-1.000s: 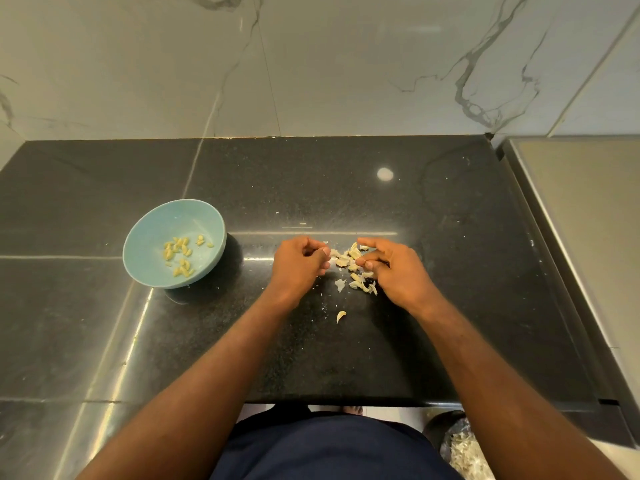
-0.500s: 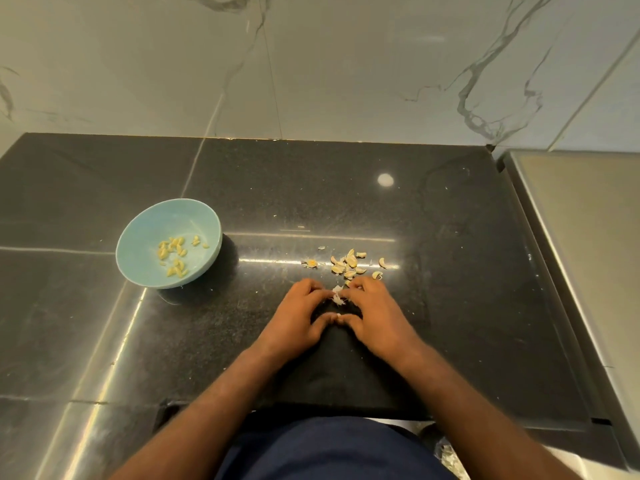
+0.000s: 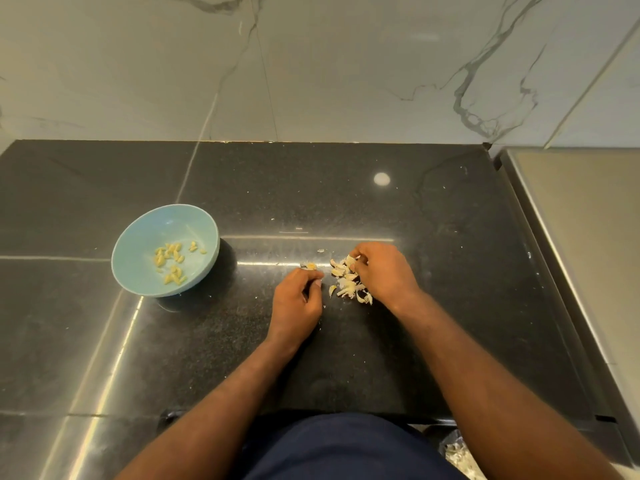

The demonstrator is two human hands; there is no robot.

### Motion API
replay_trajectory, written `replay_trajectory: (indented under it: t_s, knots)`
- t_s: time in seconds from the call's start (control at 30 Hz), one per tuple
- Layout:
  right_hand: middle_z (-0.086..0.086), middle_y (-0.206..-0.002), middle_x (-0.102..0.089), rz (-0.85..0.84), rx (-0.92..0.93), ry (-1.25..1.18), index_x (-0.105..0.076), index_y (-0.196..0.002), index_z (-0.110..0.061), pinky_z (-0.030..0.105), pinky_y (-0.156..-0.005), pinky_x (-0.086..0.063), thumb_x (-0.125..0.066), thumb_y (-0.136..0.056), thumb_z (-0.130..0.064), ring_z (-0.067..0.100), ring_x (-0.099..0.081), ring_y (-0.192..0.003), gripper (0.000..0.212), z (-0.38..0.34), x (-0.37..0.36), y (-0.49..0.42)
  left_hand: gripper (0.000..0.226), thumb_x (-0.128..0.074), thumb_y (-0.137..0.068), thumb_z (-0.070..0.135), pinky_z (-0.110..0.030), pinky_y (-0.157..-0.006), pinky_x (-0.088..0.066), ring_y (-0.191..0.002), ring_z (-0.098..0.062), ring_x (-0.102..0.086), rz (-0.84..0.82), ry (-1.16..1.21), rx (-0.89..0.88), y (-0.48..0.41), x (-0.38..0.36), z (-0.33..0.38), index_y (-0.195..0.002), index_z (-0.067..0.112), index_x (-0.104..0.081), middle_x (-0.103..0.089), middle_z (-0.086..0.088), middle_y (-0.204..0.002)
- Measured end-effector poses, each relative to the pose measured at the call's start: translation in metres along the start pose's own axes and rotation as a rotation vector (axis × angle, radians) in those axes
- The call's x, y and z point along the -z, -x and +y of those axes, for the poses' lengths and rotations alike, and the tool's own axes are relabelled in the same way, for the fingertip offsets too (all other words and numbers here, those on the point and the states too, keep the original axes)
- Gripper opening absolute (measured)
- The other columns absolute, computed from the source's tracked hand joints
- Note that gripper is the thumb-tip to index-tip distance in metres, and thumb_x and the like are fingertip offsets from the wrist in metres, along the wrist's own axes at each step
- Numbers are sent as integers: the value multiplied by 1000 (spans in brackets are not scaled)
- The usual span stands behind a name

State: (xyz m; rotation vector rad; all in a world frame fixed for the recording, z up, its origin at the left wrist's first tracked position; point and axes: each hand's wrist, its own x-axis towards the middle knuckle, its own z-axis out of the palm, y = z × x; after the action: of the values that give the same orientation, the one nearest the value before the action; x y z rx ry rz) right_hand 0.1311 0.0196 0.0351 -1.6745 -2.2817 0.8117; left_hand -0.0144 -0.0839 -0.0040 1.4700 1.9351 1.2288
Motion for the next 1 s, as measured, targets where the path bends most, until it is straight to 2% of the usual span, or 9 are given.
replay_trajectory:
  t_s: [0.07, 0.13, 0.23, 0.4, 0.57, 0.7, 0.8, 0.9, 1.0]
  knots:
    - [0, -109, -68, -53, 24, 107, -71, -112, -24, 37, -85, -53, -65, -94, -20, 21, -64, -99, 19, -5, -6, -2, 16, -62, -91, 0, -28, -70, -53, -78, -13, -61, -4, 14, 3, 0, 0, -1, -100, 9, -71, -67, 0, -88]
    - [-2, -100, -68, -47, 18, 115, -71, -99, -25, 37, -80, -54, -63, -95, -18, 19, -64, -92, 11, -6, -9, -3, 16, -62, -91, 0, -27, -70, -53, -80, -11, -61, -11, 26, 3, 0, 1, -3, -101, 9, -70, -66, 0, -88]
    - [-7, -87, -68, 49, -70, -92, -68, -89, -21, 34, -76, -54, -65, -94, -18, 13, -64, -83, 6, 0, -9, -1, 17, -62, -92, 1, -23, -77, -54, -87, -7, -63, -23, 70, 15, 0, 4, -4, -103, 9, -71, -68, 2, -93]
    - [-10, -86, -65, 143, -151, -368, -67, -94, -19, 17, -69, -47, -66, -95, -15, 5, -62, -82, 4, -1, 0, 17, 14, -64, -93, 4, -21, -78, -54, -88, -7, -63, -48, 168, 45, -3, 9, -2, -102, 13, -71, -67, 7, -93]
    - [-6, -73, -69, 105, -155, -483, -68, -79, -23, 29, -64, -58, -71, -91, -12, 10, -66, -67, 16, -22, -15, 34, 14, -68, -94, 21, -26, -72, -55, -83, -13, -68, -178, 380, 175, -8, 16, 12, -107, 26, -70, -71, 6, -95]
    - [-4, -82, -71, 62, -135, -447, -71, -88, -20, 24, -65, -59, -61, -96, -7, 9, -69, -72, 19, -34, -25, 42, 16, -66, -94, 15, -25, -68, -56, -76, -14, -71, -291, 598, 308, -17, 17, 19, -107, 11, -75, -76, -2, -90]
    - [7, -75, -72, 11, -209, -674, -74, -93, -10, 25, -64, -58, -61, -97, -3, 13, -69, -67, 15, -36, -26, 46, 10, -66, -93, 10, -28, -67, -56, -65, -16, -67, -273, 686, 406, -24, 21, 12, -92, 5, -75, -73, -9, -73]
    - [14, -72, -72, 21, -251, -804, -74, -91, -7, 27, -62, -59, -65, -95, -7, 18, -67, -63, 10, -41, -27, 52, 13, -64, -95, 11, -27, -67, -57, -65, -18, -65, -335, 699, 403, -26, 25, 6, -91, 5, -74, -71, -10, -71]
    - [13, -73, -72, 49, -273, -801, -72, -90, -4, 28, -60, -58, -67, -94, -15, 20, -66, -62, 12, -47, -28, 58, 15, -64, -95, 13, -26, -67, -56, -67, -18, -65, -414, 741, 406, -23, 31, 3, -96, 2, -74, -71, -11, -74]
